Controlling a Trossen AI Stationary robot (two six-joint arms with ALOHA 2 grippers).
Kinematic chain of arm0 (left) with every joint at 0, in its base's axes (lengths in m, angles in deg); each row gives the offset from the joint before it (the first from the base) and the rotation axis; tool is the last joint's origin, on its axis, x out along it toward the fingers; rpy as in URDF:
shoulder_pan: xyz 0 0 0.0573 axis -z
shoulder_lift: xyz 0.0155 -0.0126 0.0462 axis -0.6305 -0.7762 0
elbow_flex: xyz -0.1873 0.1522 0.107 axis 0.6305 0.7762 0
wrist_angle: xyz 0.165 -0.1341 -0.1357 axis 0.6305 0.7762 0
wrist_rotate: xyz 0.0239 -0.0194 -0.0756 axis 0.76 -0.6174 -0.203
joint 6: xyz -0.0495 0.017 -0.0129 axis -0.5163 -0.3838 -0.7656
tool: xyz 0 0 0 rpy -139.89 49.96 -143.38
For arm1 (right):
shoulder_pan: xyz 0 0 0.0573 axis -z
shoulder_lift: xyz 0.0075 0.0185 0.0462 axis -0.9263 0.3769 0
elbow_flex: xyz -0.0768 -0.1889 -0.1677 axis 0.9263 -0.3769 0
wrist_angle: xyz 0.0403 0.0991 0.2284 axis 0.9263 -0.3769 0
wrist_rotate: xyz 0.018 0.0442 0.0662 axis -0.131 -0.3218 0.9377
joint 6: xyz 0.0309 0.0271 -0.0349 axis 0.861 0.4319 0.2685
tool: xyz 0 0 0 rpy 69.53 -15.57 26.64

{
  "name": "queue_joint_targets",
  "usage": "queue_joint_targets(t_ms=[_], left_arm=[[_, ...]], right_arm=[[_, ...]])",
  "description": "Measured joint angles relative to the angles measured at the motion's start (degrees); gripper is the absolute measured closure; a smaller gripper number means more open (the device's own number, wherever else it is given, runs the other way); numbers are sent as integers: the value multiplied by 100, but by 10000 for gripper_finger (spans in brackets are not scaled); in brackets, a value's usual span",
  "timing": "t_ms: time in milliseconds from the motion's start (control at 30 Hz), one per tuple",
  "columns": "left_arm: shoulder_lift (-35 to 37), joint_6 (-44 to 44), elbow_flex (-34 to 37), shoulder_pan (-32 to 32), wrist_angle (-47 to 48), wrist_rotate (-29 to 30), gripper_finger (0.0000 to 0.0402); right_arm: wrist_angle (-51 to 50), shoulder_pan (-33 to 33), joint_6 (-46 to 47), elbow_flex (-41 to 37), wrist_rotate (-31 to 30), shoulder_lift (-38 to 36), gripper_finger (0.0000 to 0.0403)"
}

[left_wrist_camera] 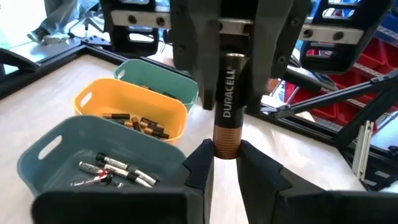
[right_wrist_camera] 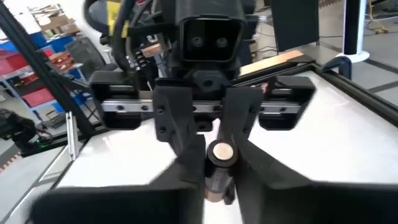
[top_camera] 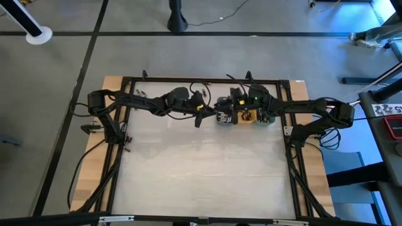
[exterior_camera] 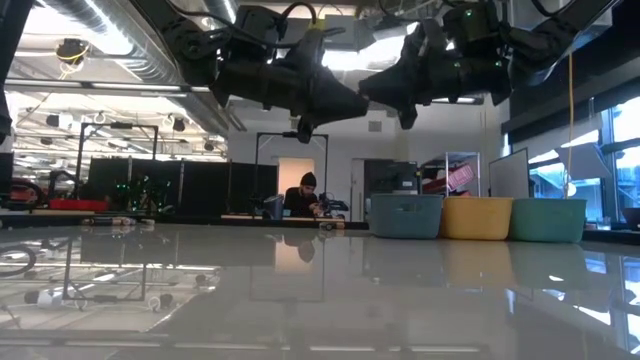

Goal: Sort batteries
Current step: Put the black battery into the green bin

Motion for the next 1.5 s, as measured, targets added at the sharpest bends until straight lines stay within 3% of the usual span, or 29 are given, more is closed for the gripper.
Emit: queue_joint_targets(t_ms=[233, 433, 600, 800, 900, 1100, 1300, 1500], left_arm=[[0, 174, -2, -10, 78, -1, 289], [41, -6, -4, -298, 421, -15, 224], [296, -47, -4, -707, 1691, 4, 198], [492, -192, -2, -876, 2978, 31, 195], [494, -102, -2, -779, 2957, 293, 195], [494, -83, -2, -710, 2928, 505, 195], [494, -63, -2, -634, 2994, 514, 195], [494, 22, -2, -588, 2992, 512, 195]], right_arm=[[-407, 159, -43, -5, 76, -116, 359], [-1462, 784, -101, -9, 182, -883, 359], [-3311, 1481, -288, -7, -223, -1874, 359], [-5937, 2021, -67, -7, -1524, -2662, 359], [-6612, 2128, 88, -7, -2098, -2598, 359], [-7115, 2144, 108, -7, -2679, -2051, 359], [-7532, 2142, 208, -7, -2851, -1423, 358], [-7505, 2139, 221, -7, -2872, -1257, 289]])
